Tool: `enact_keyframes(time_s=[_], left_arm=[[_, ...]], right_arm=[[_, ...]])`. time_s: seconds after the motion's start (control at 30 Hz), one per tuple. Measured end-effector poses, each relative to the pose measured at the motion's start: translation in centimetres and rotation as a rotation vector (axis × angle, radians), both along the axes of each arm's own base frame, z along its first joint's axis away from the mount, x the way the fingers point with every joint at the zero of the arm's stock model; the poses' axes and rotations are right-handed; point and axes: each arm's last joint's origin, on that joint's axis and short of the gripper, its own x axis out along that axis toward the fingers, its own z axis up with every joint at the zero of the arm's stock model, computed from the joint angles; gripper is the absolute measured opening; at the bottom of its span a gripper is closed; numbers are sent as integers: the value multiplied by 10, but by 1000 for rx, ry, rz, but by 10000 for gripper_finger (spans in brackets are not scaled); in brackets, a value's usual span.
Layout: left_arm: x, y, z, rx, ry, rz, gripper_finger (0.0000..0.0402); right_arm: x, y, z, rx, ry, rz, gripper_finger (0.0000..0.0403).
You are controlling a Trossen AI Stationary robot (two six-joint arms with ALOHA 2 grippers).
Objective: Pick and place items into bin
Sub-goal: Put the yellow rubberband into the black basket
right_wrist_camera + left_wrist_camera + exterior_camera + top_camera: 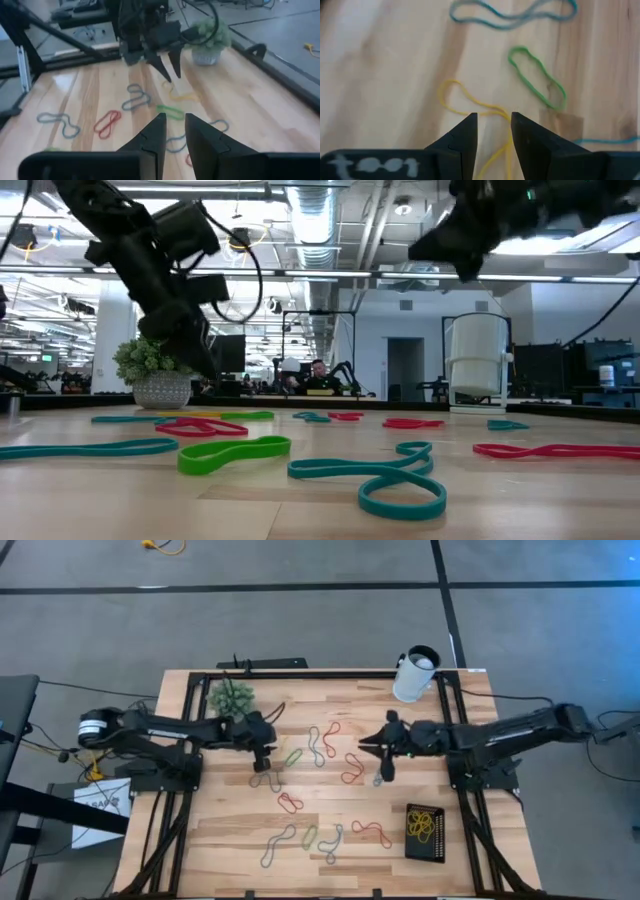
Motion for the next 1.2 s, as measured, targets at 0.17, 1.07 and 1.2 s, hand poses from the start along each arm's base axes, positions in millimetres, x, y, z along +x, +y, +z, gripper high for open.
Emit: enact_keyframes(time_s=[0.17, 1.07, 1.2], left_arm=[[6, -4, -18, -38, 72, -12, 109], [8, -4, -39, -61, 102, 51, 98], [8, -5, -39, -59, 98, 12, 43]], right_arm=[[13, 6, -27, 4, -17, 22, 65], [40, 3, -49, 8, -79, -1, 65], [40, 3, -49, 8, -79, 0, 65]])
